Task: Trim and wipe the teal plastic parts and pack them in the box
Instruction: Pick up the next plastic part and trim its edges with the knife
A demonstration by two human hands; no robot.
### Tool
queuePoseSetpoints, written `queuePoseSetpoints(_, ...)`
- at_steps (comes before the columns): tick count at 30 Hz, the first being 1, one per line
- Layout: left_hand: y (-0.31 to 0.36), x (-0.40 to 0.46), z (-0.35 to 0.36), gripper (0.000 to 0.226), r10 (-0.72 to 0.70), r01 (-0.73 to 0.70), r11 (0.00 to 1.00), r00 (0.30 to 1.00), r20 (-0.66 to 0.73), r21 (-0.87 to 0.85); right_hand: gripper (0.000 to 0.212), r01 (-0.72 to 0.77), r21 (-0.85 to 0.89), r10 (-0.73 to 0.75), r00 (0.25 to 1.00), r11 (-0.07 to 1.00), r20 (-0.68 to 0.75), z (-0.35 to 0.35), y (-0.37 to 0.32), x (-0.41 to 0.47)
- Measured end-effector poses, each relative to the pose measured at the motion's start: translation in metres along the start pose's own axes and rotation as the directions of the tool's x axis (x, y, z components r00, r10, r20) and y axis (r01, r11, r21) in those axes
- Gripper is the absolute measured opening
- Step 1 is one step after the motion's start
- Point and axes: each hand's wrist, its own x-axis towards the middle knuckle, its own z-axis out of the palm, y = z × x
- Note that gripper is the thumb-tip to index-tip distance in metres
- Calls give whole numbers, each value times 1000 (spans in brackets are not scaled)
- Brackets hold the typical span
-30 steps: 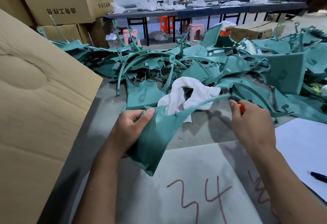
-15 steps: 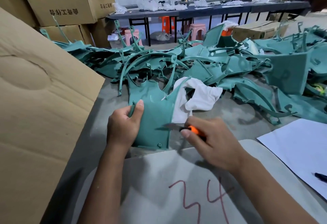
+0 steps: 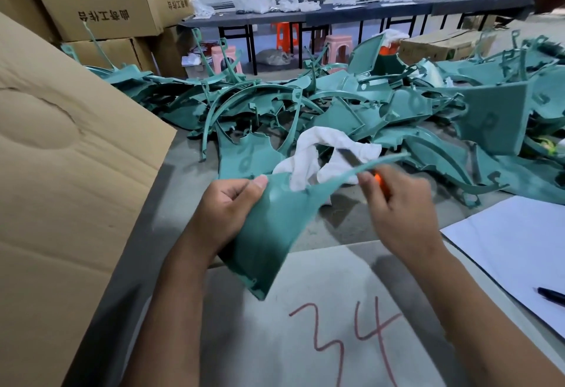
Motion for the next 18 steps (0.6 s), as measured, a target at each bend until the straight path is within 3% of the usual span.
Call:
queuePoseSetpoints(3, 2, 0, 14, 61, 49, -50, 998, 998, 31, 43, 37, -112, -60, 104, 986, 992, -131, -6, 7, 1)
queuePoseSetpoints(6, 2, 3, 26, 64, -4, 6, 1000, 995, -98, 17, 44, -83, 2, 83, 988, 997, -128, -3, -2, -2)
queuePoseSetpoints(9, -2, 7, 21, 81, -119, 112, 993, 950, -289, -40, 44, -36, 17, 36, 998, 999, -46, 2, -10, -3)
queuePoseSetpoints(12, -6, 7, 14, 91, -126, 171, 982, 904, -408, 76, 39, 120, 172, -136, 987, 978, 81, 0, -18, -5)
queuePoseSetpoints(15, -8, 7, 15, 96, -159, 227, 966, 896, -414, 122, 38, 207, 279, -284, 919, 938, 274, 6, -25, -11)
queuePoseSetpoints(18, -10, 9, 15, 92, -147, 210, 967, 922, -358, 144, 38, 215, 252, -295, 890, 944, 346, 14, -28, -11)
